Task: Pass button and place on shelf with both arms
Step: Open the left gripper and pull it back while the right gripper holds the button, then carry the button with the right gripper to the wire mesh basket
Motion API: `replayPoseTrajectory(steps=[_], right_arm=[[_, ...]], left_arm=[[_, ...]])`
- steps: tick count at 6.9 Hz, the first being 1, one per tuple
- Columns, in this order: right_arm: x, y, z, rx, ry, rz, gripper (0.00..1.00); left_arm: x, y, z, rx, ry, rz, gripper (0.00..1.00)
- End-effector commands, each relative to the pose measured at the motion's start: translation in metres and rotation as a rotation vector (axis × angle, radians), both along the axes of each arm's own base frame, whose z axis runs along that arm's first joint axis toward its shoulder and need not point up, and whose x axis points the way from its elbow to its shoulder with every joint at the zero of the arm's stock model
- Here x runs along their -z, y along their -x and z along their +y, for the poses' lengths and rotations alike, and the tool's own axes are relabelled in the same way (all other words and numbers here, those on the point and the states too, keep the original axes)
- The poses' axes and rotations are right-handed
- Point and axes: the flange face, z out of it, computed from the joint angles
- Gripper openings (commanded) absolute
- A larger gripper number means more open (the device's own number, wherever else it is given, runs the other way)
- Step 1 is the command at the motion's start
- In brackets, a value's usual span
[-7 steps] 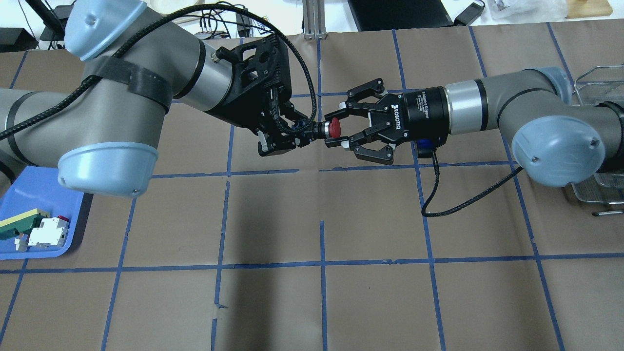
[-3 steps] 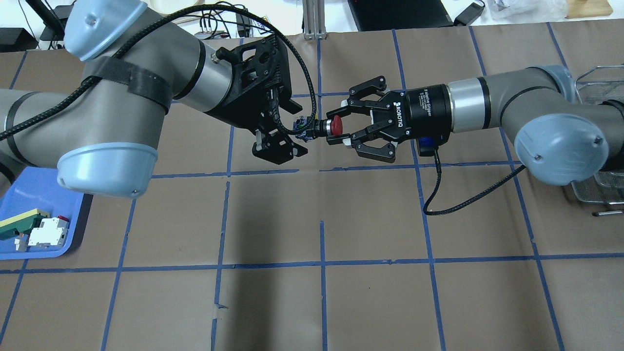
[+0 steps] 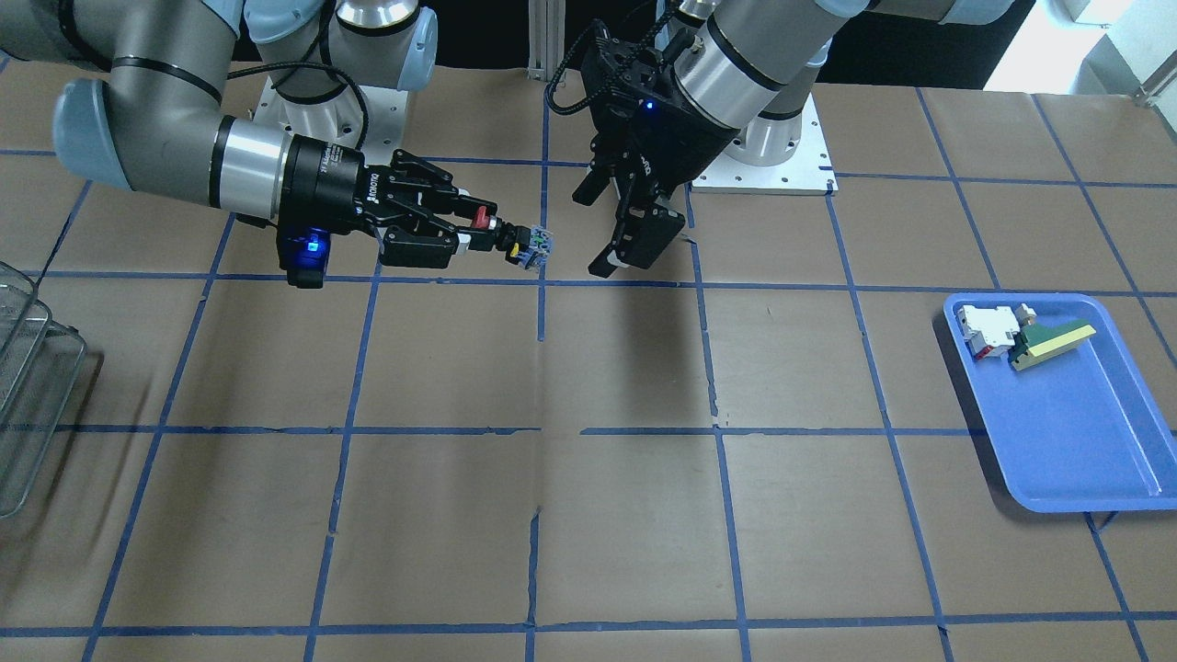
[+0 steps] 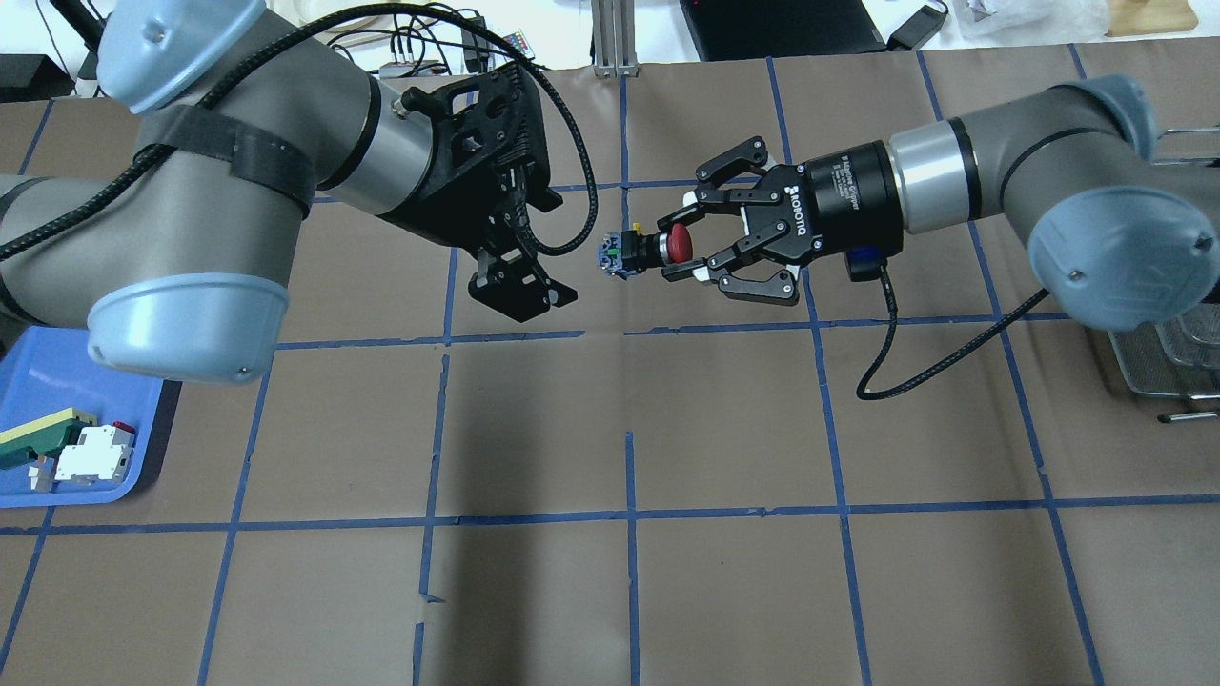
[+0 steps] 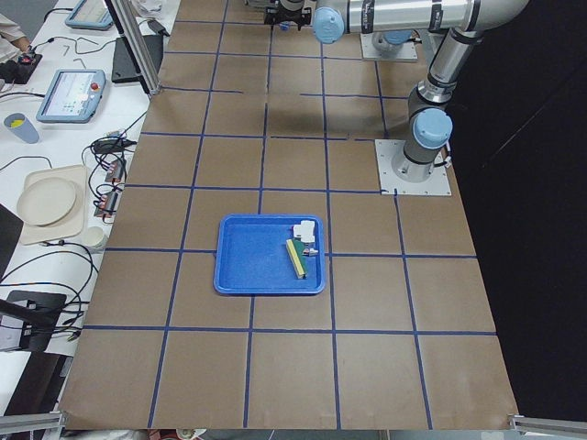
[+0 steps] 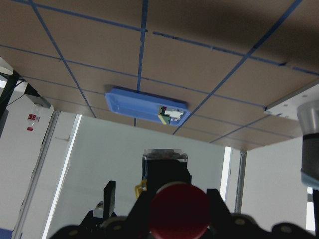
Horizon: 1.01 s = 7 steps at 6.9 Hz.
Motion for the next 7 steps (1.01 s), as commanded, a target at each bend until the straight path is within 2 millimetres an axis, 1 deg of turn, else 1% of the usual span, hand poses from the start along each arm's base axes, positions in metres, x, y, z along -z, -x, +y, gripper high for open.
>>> replayPoseTrajectory(steps=[1,2,3,4,5,6,7], right_arm=[[-0.027,0.023,-0.011,-0.155,0.184,0.271,0.07],[-0.043,0.036,-0.017,-0.24,0.276,0.387,0.07],[-0.06,0.052,-0.015,-0.443,0.371,0.532,0.07],[-0.074,0.073,-0.012,-0.692,0.446,0.684,0.07],[-0.091,0.096,-0.013,-0.878,0.496,0.813,0.07],[-0.098,0.131,-0.015,-0.98,0.545,0.838,0.07],[-0.102,0.187,-0.015,-1.063,0.593,0.838,0.07]], left_arm=[[0.012,-0.07,-0.046,-0.26,-0.064,-0.085,1.0],[0.016,-0.112,-0.067,-0.35,-0.089,-0.084,1.0],[0.026,-0.144,-0.079,-0.431,-0.156,-0.093,1.0],[0.025,-0.157,-0.085,-0.547,-0.205,-0.173,1.0],[0.015,-0.158,-0.088,-0.667,-0.24,-0.164,1.0],[0.008,-0.159,-0.087,-0.74,-0.288,-0.16,1.0],[-0.001,-0.159,-0.081,-0.828,-0.332,-0.15,1.0]])
